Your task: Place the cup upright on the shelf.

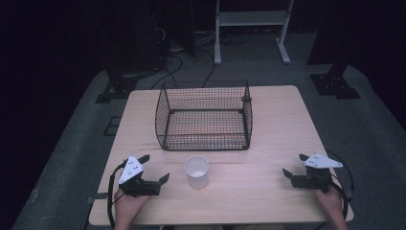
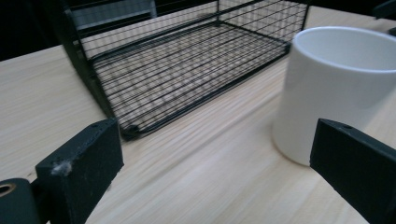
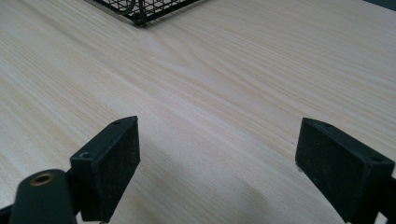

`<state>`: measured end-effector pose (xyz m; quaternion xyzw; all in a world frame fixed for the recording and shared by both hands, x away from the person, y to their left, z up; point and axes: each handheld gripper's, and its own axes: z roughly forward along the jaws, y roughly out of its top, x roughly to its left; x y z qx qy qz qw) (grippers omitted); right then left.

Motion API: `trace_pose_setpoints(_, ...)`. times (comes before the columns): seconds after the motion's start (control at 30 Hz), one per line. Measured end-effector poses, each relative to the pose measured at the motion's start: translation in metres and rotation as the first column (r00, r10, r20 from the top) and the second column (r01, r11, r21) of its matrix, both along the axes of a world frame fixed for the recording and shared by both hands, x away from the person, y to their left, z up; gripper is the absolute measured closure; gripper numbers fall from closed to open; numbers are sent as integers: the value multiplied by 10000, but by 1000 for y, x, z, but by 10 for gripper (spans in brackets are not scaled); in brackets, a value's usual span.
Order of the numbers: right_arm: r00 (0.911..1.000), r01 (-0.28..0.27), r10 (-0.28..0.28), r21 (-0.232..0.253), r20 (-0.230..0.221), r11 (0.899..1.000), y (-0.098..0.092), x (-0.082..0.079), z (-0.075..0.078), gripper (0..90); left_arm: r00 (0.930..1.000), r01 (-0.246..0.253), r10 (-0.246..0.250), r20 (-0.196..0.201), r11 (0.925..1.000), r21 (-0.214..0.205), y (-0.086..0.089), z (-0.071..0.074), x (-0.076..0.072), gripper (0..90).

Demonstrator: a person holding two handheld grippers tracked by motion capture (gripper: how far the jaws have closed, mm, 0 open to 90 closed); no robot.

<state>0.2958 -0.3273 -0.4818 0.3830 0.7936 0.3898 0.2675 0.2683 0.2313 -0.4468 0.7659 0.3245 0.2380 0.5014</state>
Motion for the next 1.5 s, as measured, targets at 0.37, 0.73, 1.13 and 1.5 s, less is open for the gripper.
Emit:
trace_pose_setpoints(0.37, 10000, 1, -1, 14, 1, 10000, 0, 0, 0, 131, 9958, 909, -913, 100, 9952, 359, -19, 5, -3, 18)
trace_pose_setpoints(0.73, 10000, -3, 4, -32, 13, 10000, 0, 0, 0, 131, 9848, 1704, -1705, 345, 9854, 74, -27, 11, -6, 19)
trace_pose_setpoints(1.13, 10000, 55, -55, -84, 52, 9999, 1, 0, 0, 131, 9704, 2415, -2410, -169, 9696, 403, -41, 13, -7, 19)
trace_pose_setpoints(1.5, 10000, 57, -57, -77, 34, 10000, 0, -1, 0, 131, 9570, 2890, -2846, -570, 9523, 980, -57, 14, -4, 19)
